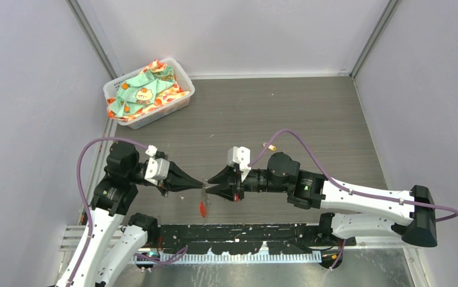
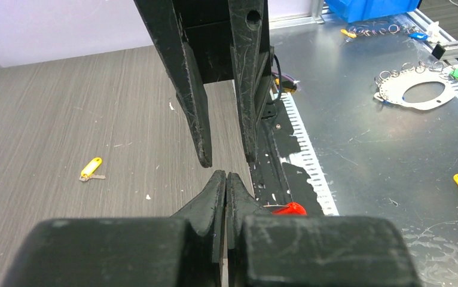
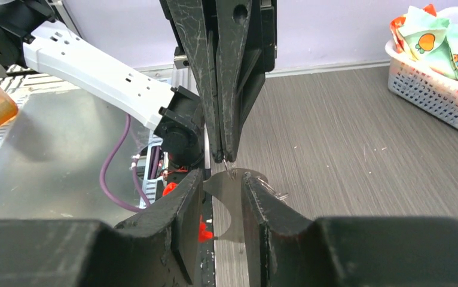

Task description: Put the keys on the keyring

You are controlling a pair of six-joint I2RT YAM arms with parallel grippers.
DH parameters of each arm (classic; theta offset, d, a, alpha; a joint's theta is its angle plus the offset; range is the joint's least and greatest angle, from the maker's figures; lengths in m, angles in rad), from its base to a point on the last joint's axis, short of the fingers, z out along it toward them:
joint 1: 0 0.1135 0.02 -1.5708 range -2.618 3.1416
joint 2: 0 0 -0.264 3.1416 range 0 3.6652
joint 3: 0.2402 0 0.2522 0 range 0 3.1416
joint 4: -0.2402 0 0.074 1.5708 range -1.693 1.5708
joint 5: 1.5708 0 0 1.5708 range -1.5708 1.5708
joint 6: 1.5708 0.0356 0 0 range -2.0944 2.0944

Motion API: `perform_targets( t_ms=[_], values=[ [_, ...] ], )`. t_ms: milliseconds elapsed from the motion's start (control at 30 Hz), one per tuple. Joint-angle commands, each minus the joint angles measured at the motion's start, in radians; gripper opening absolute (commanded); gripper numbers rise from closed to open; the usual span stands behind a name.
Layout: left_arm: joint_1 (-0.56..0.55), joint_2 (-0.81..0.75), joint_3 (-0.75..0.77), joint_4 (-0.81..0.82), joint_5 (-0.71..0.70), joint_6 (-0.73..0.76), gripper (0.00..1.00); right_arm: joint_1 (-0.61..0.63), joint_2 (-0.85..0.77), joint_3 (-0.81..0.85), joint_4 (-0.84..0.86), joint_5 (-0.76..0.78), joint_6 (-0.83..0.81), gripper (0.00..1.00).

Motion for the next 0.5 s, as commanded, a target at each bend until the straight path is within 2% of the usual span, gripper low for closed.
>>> perform_targets(
  t_ms=[0, 367, 467],
  values=[
    [0.001, -0.003, 0.018, 0.050, 0.013, -0.017, 0.00, 0.006, 0.021, 0.033, 0.092, -0.026, -0.017, 0.34],
    [0.001, -0.009, 0.023, 0.047, 0.014, -0.018, 0.00, 0.006, 0.049, 0.053, 0.061, -0.042, -0.048, 0.19],
    [0.001, -0.008, 0.021, 0.047, 0.017, -0.020, 0.00, 0.006, 0.053, 0.055, 0.073, -0.030, -0.045, 0.18]
  ],
)
